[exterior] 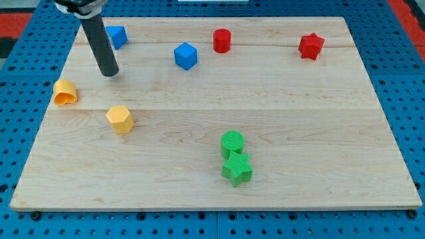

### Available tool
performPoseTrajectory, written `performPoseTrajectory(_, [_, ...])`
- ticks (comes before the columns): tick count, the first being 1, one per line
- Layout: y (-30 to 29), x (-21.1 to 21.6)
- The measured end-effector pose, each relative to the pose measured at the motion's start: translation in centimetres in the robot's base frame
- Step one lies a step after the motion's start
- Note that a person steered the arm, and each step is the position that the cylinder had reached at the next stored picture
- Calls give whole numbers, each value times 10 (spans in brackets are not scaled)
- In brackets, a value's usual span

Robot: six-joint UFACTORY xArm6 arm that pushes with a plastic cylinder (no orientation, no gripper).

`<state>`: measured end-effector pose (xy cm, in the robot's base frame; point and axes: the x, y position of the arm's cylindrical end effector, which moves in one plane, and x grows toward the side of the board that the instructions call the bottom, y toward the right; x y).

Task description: Push the blue cube vertically to the bottom of the red star

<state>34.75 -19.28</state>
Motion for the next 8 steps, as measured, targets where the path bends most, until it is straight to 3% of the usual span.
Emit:
performPoseTrajectory(1, [61,-29])
performPoseTrajectory(3, [103,-48])
performPoseTrajectory(4, [174,-13])
performPoseTrajectory(5, [265,-7])
performPoseTrajectory(6, [314,-4])
performPoseTrajectory(8, [349,33])
